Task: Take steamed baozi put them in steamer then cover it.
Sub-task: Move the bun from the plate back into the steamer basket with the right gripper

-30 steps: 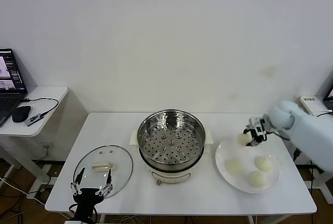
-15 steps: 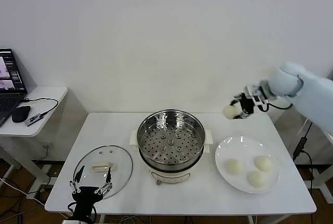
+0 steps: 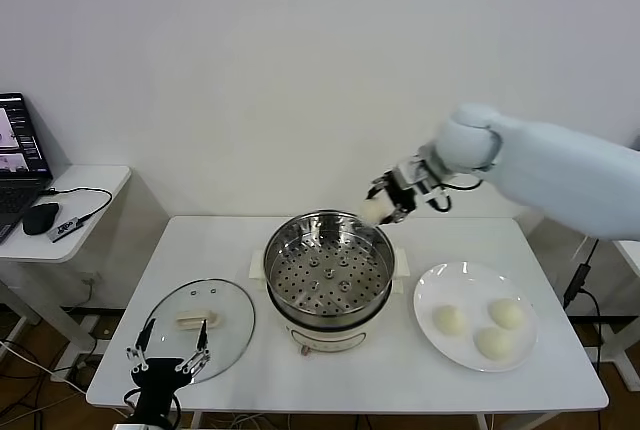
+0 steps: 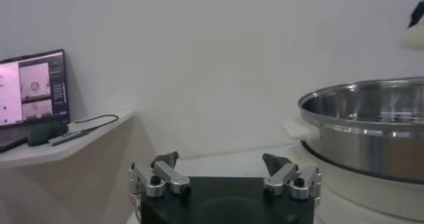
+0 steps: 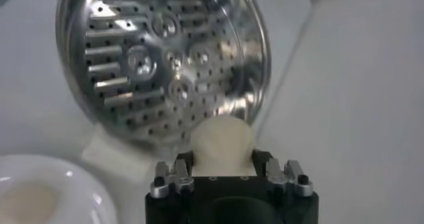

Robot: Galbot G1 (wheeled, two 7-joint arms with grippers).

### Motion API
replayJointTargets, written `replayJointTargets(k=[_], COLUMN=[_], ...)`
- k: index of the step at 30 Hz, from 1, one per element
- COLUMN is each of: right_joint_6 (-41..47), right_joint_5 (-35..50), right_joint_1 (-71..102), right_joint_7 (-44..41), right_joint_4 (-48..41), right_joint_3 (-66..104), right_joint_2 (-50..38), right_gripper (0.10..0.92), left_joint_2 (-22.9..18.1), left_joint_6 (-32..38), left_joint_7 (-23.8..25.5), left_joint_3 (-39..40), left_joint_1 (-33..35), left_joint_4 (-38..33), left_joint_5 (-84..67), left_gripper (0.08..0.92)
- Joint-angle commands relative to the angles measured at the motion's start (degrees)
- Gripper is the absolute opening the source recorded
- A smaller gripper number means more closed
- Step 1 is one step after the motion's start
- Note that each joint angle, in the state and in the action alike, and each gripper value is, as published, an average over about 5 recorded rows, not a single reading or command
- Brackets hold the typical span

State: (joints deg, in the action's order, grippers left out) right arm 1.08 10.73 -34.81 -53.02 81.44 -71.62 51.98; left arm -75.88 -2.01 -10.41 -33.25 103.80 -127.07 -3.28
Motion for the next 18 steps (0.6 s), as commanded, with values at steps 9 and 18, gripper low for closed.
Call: replayJointTargets(k=[9,18], right_joint_6=[-19.74,-25.38], right_joint_5=[-20.07,-28.13], right_joint_1=[6.63,10.1], right_joint_7=[4.55,6.95], right_joint_4=[-14.93,-19.69], right_joint_3=[-4.27,-3.05], right_joint_2=[19.34,20.79], right_gripper=[0.565,0.567], left_joint_2=[-0.7,-0.84], left_joint_6=[0.05,0.09], left_joint_7=[0.11,0.08], left_joint_3=[-0.97,-1.19], left_joint_1=[0.14,0.0], left_joint_4=[-1.2,-0.85], left_joint_5=[0.07,-0.01], left_gripper=[0.823,0.823])
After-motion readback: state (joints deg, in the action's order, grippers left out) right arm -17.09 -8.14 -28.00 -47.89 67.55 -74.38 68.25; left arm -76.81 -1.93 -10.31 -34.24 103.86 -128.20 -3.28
